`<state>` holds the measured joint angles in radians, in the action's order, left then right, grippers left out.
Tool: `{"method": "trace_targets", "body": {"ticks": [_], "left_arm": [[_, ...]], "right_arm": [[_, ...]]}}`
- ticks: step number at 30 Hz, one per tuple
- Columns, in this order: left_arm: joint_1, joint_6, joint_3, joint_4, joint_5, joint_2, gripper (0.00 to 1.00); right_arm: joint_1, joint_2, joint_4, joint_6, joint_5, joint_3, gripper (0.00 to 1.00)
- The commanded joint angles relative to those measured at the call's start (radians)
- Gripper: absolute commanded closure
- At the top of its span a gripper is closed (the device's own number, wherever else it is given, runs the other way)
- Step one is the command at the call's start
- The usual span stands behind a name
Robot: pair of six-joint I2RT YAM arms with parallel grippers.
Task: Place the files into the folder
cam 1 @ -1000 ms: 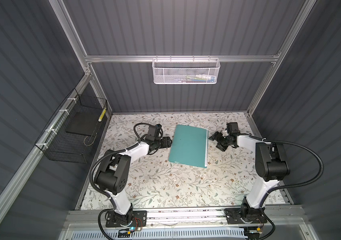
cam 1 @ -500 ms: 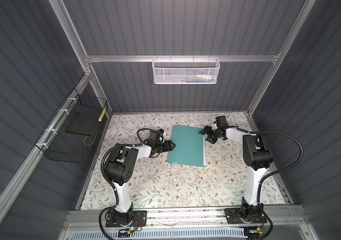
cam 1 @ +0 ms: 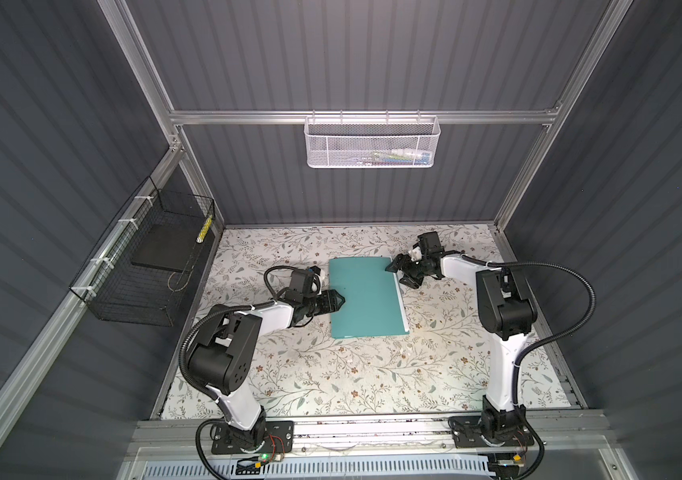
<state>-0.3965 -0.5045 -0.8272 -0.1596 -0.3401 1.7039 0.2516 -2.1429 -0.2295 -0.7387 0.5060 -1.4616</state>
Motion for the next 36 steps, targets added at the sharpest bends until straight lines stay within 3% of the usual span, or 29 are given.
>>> {"method": "trace_targets", "body": {"ticks": [1, 7, 12, 13, 15, 18, 20, 23, 26, 29, 34, 36], "left_arm": [[0.004, 0.065, -0.056, 0.121, 0.075, -0.001, 0.33], [0.004, 0.118, -0.166, 0.237, 0.131, 0.046, 0.31], [0.004, 0.139, -0.196, 0.29, 0.224, -0.003, 0.23], [0.004, 0.142, -0.2, 0.305, 0.271, -0.026, 0.19], [0.004, 0.145, -0.21, 0.336, 0.391, -0.071, 0.01], [0.004, 0.144, -0.188, 0.326, 0.6, -0.147, 0.0], [0.004, 0.172, -0.152, 0.274, 0.701, -0.188, 0.0], [0.004, 0.27, -0.043, 0.103, 0.739, -0.256, 0.0], [0.004, 0.42, 0.152, -0.197, 0.724, -0.321, 0.01], [0.004, 0.526, 0.321, -0.499, 0.849, -0.317, 0.01], [0.019, 0.642, 0.398, -0.651, 1.112, -0.271, 0.0], [0.051, 0.66, 0.407, -0.676, 1.138, -0.24, 0.0]], "right_arm": [[0.02, 0.031, -0.038, -0.031, -0.015, 0.089, 0.22], [0.013, 0.116, 0.008, -0.048, -0.058, 0.195, 0.2], [-0.035, 0.207, -0.014, 0.069, -0.084, 0.207, 0.17], [-0.049, 0.237, -0.013, 0.101, -0.071, 0.211, 0.16], [-0.072, 0.302, -0.022, 0.156, -0.069, 0.22, 0.13], [-0.09, 0.396, -0.067, 0.228, -0.096, 0.224, 0.08], [-0.095, 0.453, -0.077, 0.258, -0.125, 0.24, 0.07], [-0.092, 0.533, -0.047, 0.27, -0.135, 0.297, 0.06], [-0.083, 0.616, 0.019, 0.26, -0.178, 0.39, 0.05], [-0.058, 0.683, 0.125, 0.286, -0.272, 0.505, 0.04], [-0.001, 0.746, 0.249, 0.398, -0.407, 0.622, 0.03], [0.013, 0.752, 0.269, 0.432, -0.446, 0.636, 0.02]]}}
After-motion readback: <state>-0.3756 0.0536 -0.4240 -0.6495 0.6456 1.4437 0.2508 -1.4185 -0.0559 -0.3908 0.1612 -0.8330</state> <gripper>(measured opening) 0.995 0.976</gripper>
